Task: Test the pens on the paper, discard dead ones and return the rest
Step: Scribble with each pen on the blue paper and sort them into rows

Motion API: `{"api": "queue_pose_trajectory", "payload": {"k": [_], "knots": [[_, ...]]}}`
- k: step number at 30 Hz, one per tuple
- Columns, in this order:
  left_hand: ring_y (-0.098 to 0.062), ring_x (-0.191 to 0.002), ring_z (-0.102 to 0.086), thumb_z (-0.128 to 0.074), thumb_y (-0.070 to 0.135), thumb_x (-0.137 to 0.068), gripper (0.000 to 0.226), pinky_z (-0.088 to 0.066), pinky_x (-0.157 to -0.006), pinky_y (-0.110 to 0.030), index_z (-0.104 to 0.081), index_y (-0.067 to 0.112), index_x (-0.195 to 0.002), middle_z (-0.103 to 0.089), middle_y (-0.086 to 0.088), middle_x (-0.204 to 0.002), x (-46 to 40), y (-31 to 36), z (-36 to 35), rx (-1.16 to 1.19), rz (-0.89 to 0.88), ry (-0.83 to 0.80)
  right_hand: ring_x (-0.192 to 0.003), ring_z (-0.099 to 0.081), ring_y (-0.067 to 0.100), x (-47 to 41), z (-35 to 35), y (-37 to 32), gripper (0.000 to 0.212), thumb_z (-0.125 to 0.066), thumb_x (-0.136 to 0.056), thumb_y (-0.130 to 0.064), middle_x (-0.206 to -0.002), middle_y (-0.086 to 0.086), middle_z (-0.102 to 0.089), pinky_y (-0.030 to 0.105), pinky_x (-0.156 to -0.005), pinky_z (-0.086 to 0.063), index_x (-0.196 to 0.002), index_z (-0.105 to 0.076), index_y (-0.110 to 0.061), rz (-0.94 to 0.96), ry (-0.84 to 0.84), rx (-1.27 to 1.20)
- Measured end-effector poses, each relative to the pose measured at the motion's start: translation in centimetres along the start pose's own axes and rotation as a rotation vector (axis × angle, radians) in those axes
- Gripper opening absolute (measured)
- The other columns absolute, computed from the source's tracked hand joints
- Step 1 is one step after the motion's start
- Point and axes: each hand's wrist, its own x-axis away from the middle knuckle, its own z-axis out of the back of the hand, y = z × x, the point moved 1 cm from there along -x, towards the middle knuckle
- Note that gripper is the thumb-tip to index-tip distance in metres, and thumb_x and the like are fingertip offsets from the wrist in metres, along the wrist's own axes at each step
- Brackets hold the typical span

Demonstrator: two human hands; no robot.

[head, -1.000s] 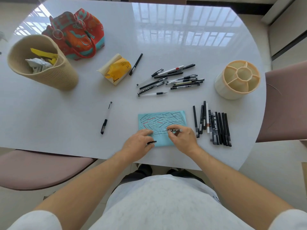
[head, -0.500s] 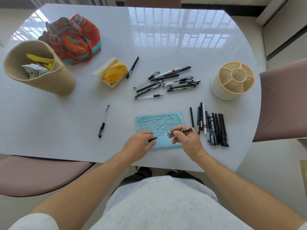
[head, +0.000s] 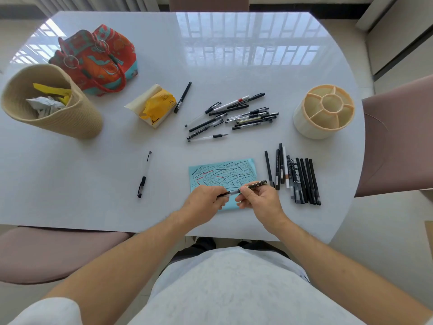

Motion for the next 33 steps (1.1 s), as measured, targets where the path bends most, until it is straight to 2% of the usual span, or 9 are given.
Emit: {"api": "queue_pose_trajectory", "payload": {"k": [5, 9, 12, 15, 17, 20, 24, 27, 33], "knots": [[-0.007, -0.071, -0.062, -0.061, 0.034, -0.094, 0.013, -0.054, -0.071, -0.038, -0.069, 0.025, -0.095, -0.068, 0.012, -0.077, -0.9, 0.3, 0.5, 0.016, -0.033, -0.003, -0.066, -0.066, 0.022, -0.7, 0.8, -0.6, 0.012, -0.063, -0.101, -0.011, -0.079, 0.013, -0.074, 0.034, -0.07, -0.062, -0.096, -0.067, -0.001, -0.019, -0.011, 0.001], [-0.007, -0.108, -0.061, -0.067, 0.043, -0.09, 0.034, -0.05, -0.094, -0.032, -0.064, 0.032, -0.122, -0.068, 0.014, -0.117, -1.6, -0.4, 1.1, -0.02, -0.016, 0.055, -0.061, -0.065, 0.016, -3.3, 2.4, -2.5, 0.007, -0.056, -0.103, -0.006, -0.086, 0.008, -0.075, 0.034, -0.069, -0.062, -0.102, -0.062, -0.008, -0.032, 0.056, 0.058], [-0.009, -0.125, -0.052, -0.065, 0.037, -0.092, 0.039, -0.044, -0.102, -0.03, -0.058, 0.032, -0.13, -0.059, 0.012, -0.135, -1.1, -2.1, 1.4, -0.079, 0.033, 0.088, -0.062, -0.067, 0.014, -5.7, 4.5, -3.6, 0.009, -0.057, -0.101, -0.013, -0.094, 0.007, -0.073, 0.032, -0.067, -0.062, -0.109, -0.06, -0.017, -0.055, 0.131, 0.448], [-0.012, -0.128, -0.049, -0.064, 0.03, -0.092, 0.035, -0.044, -0.102, -0.032, -0.06, 0.029, -0.127, -0.056, 0.011, -0.136, -0.3, -3.7, 1.4, -0.108, 0.094, 0.113, -0.081, -0.068, 0.024, -7.2, 5.8, -3.6, 0.021, -0.059, -0.099, -0.025, -0.094, 0.005, -0.069, 0.039, -0.071, -0.055, -0.119, -0.059, -0.017, -0.007, 0.109, 0.877], [-0.013, -0.131, -0.047, -0.065, 0.026, -0.092, 0.035, -0.043, -0.105, -0.033, -0.062, 0.026, -0.127, -0.054, 0.007, -0.138, 0.1, -4.3, 1.3, -0.111, 0.108, 0.133, -0.093, -0.066, 0.026, -7.6, 5.8, -3.1, 0.036, -0.061, -0.098, -0.026, -0.099, 0.006, -0.071, 0.036, -0.076, -0.05, -0.132, -0.057, -0.015, 0.057, 0.096, 1.045], [-0.018, -0.135, -0.043, -0.066, 0.021, -0.09, 0.038, -0.039, -0.11, -0.035, -0.063, 0.022, -0.129, -0.051, 0.001, -0.143, 0.5, -4.9, 1.1, -0.125, 0.103, 0.144, -0.1, -0.068, 0.029, -7.8, 5.8, -2.4, 0.032, -0.063, -0.096, -0.026, -0.104, 0.007, -0.075, 0.036, -0.079, -0.052, -0.126, -0.061, -0.014, 0.131, 0.122, 1.232], [-0.021, -0.139, -0.039, -0.065, 0.018, -0.09, 0.04, -0.036, -0.113, -0.038, -0.061, 0.018, -0.13, -0.046, -0.001, -0.148, 0.7, -5.7, 1.0, -0.157, 0.11, 0.101, -0.092, -0.067, 0.028, -8.1, 5.7, -2.7, 0.027, -0.064, -0.092, -0.034, -0.103, 0.004, -0.072, 0.035, -0.069, -0.046, -0.111, -0.063, -0.015, 0.131, 0.212, 1.321], [-0.022, -0.138, -0.04, -0.064, 0.015, -0.089, 0.037, -0.04, -0.11, -0.039, -0.064, 0.016, -0.125, -0.045, -0.002, -0.148, 1.0, -6.1, 0.9, -0.164, 0.081, 0.1, -0.093, -0.064, 0.025, -9.3, 5.1, -4.0, 0.032, -0.06, -0.095, -0.039, -0.115, 0.003, -0.066, 0.035, -0.072, -0.048, -0.116, -0.063, -0.016, 0.167, 0.251, 1.289], [-0.019, -0.144, -0.032, -0.061, 0.015, -0.091, 0.031, -0.037, -0.112, -0.037, -0.068, 0.018, -0.121, -0.045, -0.001, -0.151, 1.6, -6.5, 1.3, -0.15, 0.071, 0.089, -0.105, -0.059, 0.031, -15.4, 2.6, -8.7, 0.03, -0.05, -0.098, -0.014, -0.132, 0.008, -0.054, 0.035, -0.077, -0.045, -0.127, -0.06, -0.013, 0.323, 0.23, 1.265]]}}
